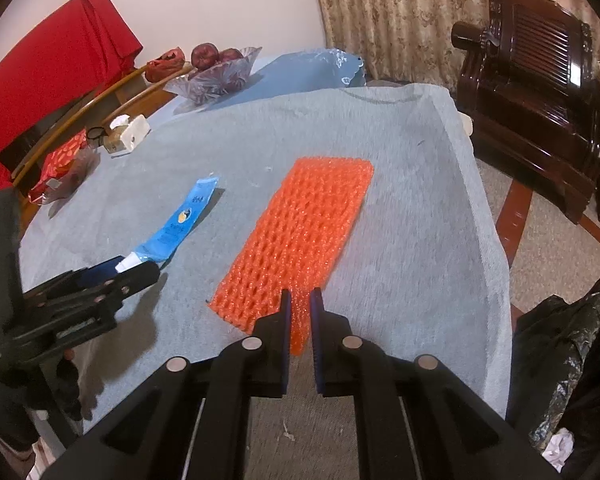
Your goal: Collect trash
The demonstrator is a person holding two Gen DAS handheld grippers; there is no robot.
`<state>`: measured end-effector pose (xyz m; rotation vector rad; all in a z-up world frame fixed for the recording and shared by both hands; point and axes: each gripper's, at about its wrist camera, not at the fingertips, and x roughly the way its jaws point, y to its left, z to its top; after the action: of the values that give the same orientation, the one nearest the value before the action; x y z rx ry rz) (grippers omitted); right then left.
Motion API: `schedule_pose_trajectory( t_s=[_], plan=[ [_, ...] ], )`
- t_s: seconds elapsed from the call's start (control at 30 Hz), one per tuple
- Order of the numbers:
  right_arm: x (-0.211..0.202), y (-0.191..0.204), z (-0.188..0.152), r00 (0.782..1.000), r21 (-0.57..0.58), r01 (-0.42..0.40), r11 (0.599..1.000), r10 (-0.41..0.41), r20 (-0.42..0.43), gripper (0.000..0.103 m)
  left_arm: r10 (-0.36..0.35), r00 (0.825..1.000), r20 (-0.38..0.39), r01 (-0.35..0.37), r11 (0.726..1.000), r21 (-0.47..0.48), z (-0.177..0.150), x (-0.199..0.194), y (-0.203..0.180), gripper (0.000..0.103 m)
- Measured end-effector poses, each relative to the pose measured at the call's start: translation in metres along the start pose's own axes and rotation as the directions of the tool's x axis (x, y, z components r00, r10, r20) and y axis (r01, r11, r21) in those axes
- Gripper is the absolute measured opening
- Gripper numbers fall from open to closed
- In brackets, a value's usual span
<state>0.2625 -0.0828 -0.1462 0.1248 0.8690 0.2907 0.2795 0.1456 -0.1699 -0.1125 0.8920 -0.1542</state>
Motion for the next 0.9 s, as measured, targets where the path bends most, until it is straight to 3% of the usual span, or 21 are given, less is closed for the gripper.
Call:
schedule_pose_trajectory(
  t_s=[0.07,0.1,0.33,0.9],
  plan=[
    [-0.001,0.0,0.001,1.0,-0.001,-0.001,1.0,0.001,0.001,0.009,-0.004,1.0,0.001,0.004,1.0,0.014,0.002,0.001,-0.002,0.033],
    [-0.001,0.001,0.002,1.0,-0.003,-0.002,1.0,0.002,0.003,0.009,-0.01,1.0,-0.002,0.01,1.0,0.011,0.003,0.001,-0.003,0.03],
    [-0.017,0.004,0.007,0.999,-0.024,0.004,1.0,-0.003,0.038,0.009,0.002,0.998,0.063,-0.001,1.0,-0.012,-0.003,-0.025,-0.012,0.029],
    [-0.089,0.002,0.012,0.99,-0.056,-0.011,0.998,0.019,0.138,0.009,-0.002,0.986,0.169,-0.004,0.999,0.036,-0.017,-0.098,-0.069,0.029]
  ],
)
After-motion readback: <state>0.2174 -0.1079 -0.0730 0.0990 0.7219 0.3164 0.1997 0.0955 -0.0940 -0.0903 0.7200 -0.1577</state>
